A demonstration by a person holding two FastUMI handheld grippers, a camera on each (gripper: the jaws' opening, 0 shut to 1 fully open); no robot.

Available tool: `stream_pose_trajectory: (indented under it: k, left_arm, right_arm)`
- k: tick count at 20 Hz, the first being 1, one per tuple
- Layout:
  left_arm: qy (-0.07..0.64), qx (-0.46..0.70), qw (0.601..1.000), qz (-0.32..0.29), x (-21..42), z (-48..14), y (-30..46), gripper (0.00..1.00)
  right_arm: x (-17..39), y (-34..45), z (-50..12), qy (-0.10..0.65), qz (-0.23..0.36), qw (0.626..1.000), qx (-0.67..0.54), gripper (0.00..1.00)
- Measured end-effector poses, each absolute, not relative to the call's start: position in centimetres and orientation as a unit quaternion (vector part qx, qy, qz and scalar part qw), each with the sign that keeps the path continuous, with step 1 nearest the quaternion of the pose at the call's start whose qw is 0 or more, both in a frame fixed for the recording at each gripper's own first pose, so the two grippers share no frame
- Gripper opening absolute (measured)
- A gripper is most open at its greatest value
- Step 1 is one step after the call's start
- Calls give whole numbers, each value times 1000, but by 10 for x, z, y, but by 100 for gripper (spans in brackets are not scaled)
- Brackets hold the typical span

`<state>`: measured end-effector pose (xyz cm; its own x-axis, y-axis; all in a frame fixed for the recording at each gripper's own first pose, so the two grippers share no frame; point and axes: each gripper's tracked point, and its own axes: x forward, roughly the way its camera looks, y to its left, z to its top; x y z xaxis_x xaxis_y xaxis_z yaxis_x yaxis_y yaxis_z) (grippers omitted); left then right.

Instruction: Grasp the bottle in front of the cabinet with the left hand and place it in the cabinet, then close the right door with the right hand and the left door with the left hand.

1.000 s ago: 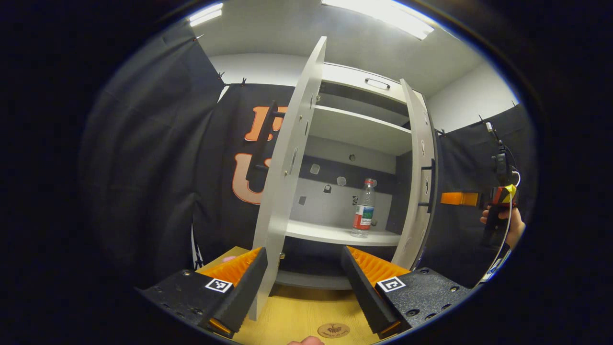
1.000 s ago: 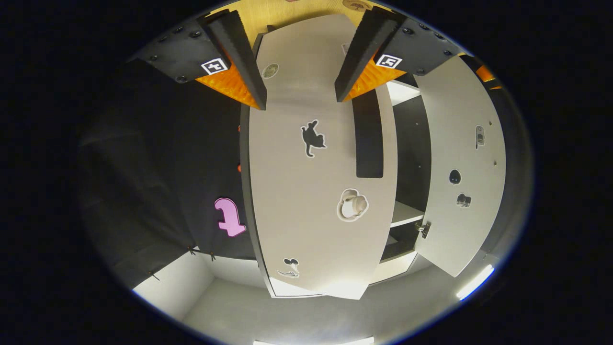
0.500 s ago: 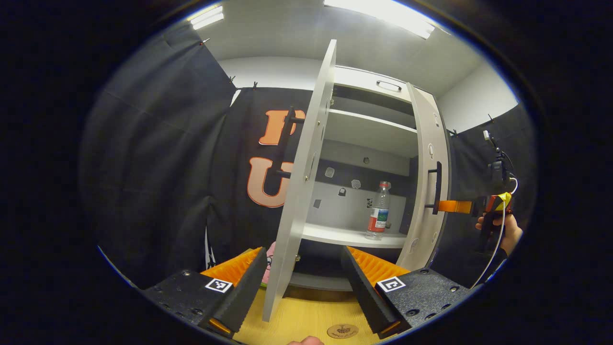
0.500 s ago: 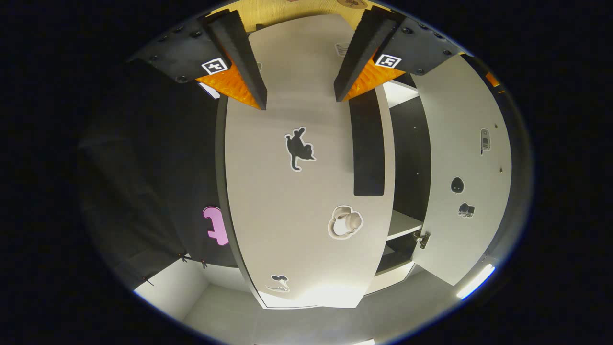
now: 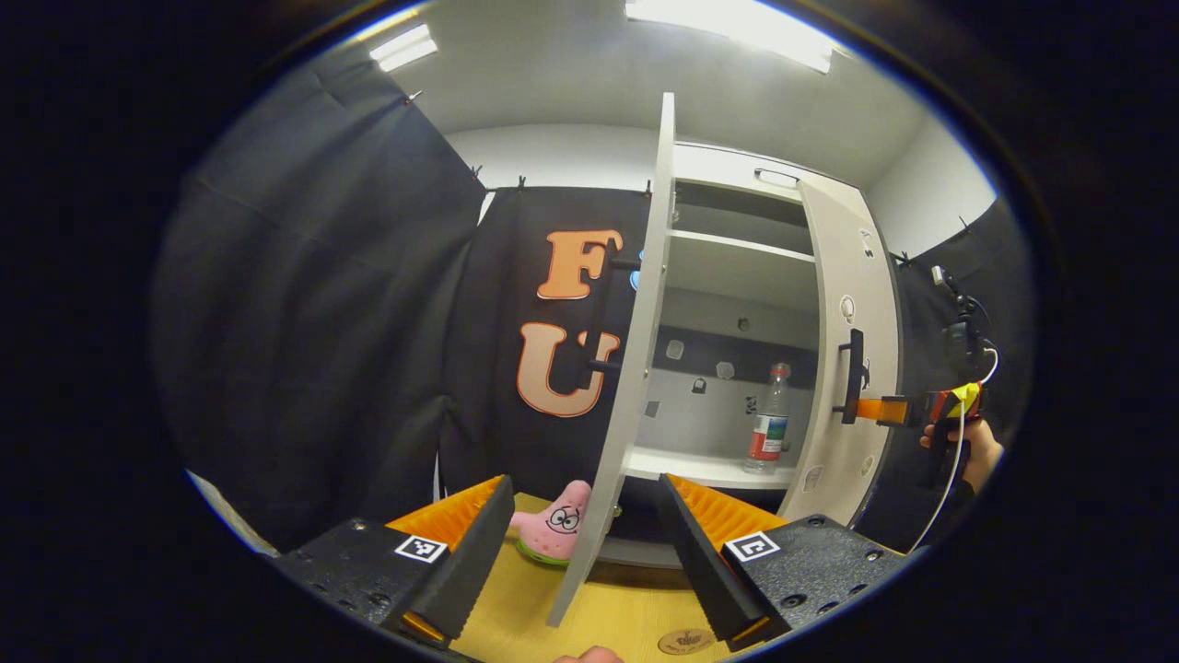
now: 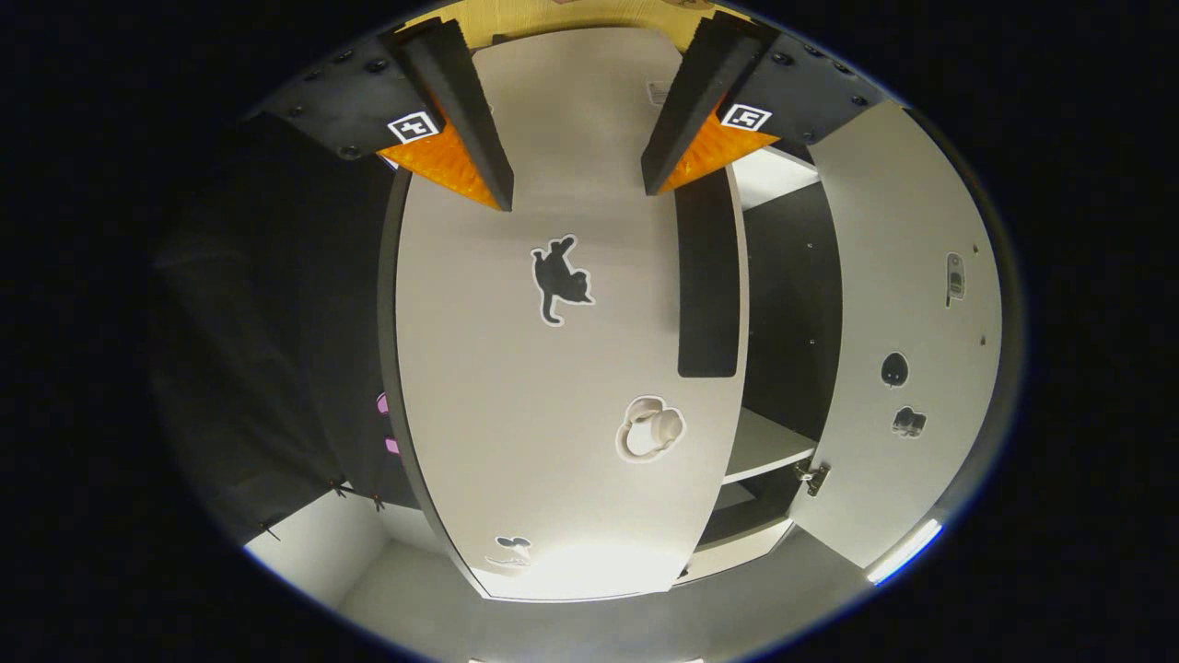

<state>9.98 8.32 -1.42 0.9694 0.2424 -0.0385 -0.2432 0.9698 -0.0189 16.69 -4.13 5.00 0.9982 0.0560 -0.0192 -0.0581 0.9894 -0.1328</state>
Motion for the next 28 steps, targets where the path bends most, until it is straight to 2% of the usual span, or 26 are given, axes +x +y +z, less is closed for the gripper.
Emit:
stream_pose_trajectory:
  k: [6, 15, 19, 26, 28]
  left_arm:
    - [-12, -17, 985, 169, 102, 11, 120, 94]
    - [-53, 11, 975, 217, 160, 62, 181, 94]
    - [-75, 17, 977, 201, 189, 82, 178, 92]
    - [-84, 37, 980, 174, 201, 87, 164, 93]
    - [-76, 33, 986, 147, 206, 87, 154, 87]
  right_arm:
    - [156, -43, 49, 10, 29, 998, -53, 96]
    - [64, -49, 23, 36, 23, 998, -50, 96]
    - [30, -55, 16, 36, 10, 999, -29, 96]
    - [-10, -77, 6, 40, -30, 998, -33, 96]
    - [-20, -81, 3, 43, -36, 998, -30, 96]
